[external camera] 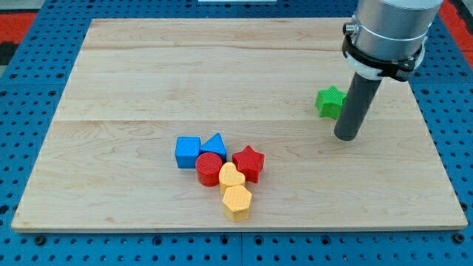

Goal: Point your arm towards the green circle

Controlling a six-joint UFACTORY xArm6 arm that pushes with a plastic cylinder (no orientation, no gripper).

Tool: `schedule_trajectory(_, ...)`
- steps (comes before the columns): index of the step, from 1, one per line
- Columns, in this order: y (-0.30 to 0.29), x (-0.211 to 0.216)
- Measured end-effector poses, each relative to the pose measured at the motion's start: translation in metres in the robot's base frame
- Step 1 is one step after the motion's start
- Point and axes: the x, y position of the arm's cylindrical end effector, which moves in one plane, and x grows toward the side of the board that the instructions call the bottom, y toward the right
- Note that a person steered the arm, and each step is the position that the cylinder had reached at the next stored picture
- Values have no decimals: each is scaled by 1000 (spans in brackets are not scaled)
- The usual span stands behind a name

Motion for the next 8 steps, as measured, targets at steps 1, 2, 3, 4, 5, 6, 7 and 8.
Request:
schedule_trajectory(1,10,0)
schedule_trajectory(2,21,0)
schedule_trajectory(3,32,0)
schedule_trajectory(4,40,0)
schedule_trajectory(5,44,0)
schedule_trajectory(6,46,0)
schedule_trajectory(7,59,0)
schedule_trajectory(8,101,-1)
